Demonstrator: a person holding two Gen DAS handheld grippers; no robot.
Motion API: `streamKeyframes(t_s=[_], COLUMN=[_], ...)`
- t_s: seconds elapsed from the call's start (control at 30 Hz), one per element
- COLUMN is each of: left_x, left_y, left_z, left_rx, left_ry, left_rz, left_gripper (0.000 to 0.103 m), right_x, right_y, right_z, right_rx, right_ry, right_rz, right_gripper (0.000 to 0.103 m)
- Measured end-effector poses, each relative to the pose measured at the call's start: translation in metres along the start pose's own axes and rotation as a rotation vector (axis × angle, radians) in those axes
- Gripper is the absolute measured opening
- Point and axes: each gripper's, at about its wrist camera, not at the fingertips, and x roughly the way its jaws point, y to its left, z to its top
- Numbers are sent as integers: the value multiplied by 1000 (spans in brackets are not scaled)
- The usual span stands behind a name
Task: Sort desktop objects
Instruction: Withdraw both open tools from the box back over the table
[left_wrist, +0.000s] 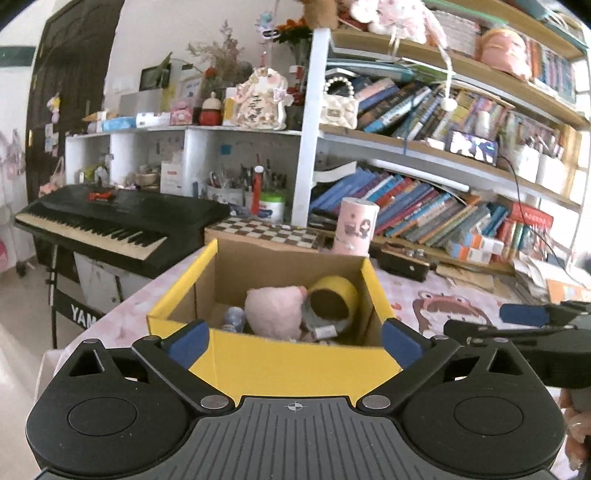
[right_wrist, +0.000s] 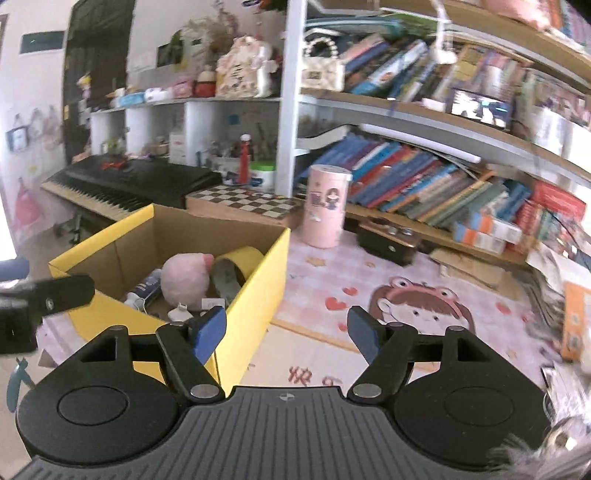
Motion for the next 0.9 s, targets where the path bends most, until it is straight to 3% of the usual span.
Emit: streamKeyframes(t_s=[0.23,0.4,0.73,0.9], left_x=[-34,-50,-68,-73], left_y=[0,0,-9,-12], left_z=[-22,-41,-64,-69], left_rx=[44,45,85,110], left_ry=[-4,48,113,128], left_rz=[12,23,-17,-20], left_gripper=[102,102,102,102], right_x=[-43,-66,-98,-109], right_y=[15,26,27,24], right_z=[-28,-48,-95,-106], right_rx=[65,79,168,207], right_ry=[-23,-30,77,88], right_rz=[-83,-132,-192,-206], right_gripper=[80,86,92,96])
